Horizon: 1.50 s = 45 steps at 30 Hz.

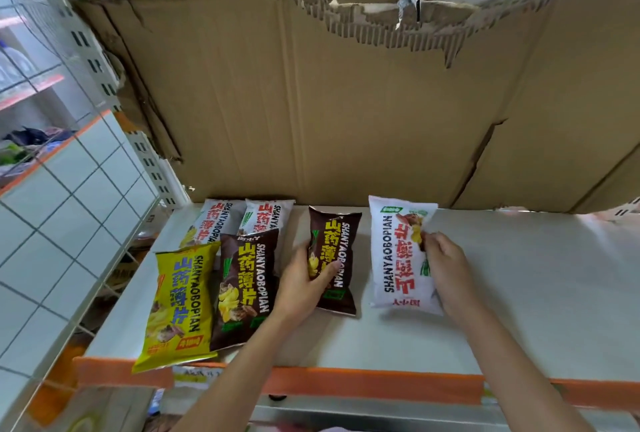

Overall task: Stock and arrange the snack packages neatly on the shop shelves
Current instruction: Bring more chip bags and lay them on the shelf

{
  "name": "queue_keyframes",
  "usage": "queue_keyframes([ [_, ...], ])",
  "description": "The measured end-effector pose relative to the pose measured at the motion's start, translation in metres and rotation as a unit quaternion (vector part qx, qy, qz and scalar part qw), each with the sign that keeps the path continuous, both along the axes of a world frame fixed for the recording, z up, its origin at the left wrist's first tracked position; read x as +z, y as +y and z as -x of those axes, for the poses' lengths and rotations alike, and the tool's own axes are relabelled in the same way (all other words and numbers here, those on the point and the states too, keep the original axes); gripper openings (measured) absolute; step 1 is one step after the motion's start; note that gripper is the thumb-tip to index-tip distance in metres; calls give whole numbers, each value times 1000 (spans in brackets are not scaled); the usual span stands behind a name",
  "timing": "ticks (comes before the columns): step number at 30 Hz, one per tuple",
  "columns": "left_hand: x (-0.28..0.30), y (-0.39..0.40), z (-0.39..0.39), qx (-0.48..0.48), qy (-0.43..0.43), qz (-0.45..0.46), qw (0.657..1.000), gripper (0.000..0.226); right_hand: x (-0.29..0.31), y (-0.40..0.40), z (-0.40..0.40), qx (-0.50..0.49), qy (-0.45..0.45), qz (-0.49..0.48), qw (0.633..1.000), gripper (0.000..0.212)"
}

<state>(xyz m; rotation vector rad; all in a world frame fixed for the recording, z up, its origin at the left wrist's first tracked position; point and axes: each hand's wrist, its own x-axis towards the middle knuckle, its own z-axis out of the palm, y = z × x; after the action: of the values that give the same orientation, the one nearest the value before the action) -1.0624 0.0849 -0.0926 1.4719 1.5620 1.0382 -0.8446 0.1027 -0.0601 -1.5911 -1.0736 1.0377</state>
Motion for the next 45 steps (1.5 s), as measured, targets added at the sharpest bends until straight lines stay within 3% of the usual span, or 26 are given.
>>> queue_keyframes([
  [4, -3, 0, -1, -4, -15, 1, 1000, 50, -21, 0, 3, 29, -107, 94, 989, 33],
  [7, -5, -2, -1, 0, -18, -4, 1000, 53, -25, -6, 7, 26, -107, 67, 992, 32],
  [9, -6, -4, -1, 5, 21, -14, 1000, 62, -27, -15, 13, 43, -188, 18, 981, 41],
  [13, 0, -12, -7, 28, 185, -81, 979, 66, -29, -39, 29, 84, -444, -88, 888, 53],
  [15, 3, -16, -12, 6, 289, -168, 942, 59, -32, -47, 37, 149, -500, -50, 852, 61],
  [17, 0, -22, -16, -47, 332, -211, 918, 57, -36, -50, 41, 186, -529, -29, 827, 69],
  [21, -9, -26, -11, -132, 396, -145, 897, 70, -36, -44, 41, 240, -542, -24, 805, 78],
  [27, -9, 13, -2, -94, 421, -75, 899, 73, -32, -25, 39, 284, -540, -18, 792, 75],
  [34, -3, 32, -9, -81, 461, -48, 882, 67, -22, -11, 39, 243, -523, -7, 817, 75],
  [37, 5, 15, -15, -113, 436, -144, 881, 57, -18, -13, 34, 216, -543, 22, 811, 75],
  [39, 3, -1, -24, -142, 363, -215, 896, 43, -16, -17, 30, 202, -550, 46, 809, 71],
  [41, 3, -20, -34, -163, 311, -201, 914, 43, -11, -23, 29, 209, -547, 68, 808, 65],
  [45, -3, -18, -47, -168, 292, -149, 930, 62, -1, -39, 17, 267, -506, 78, 816, 40],
])
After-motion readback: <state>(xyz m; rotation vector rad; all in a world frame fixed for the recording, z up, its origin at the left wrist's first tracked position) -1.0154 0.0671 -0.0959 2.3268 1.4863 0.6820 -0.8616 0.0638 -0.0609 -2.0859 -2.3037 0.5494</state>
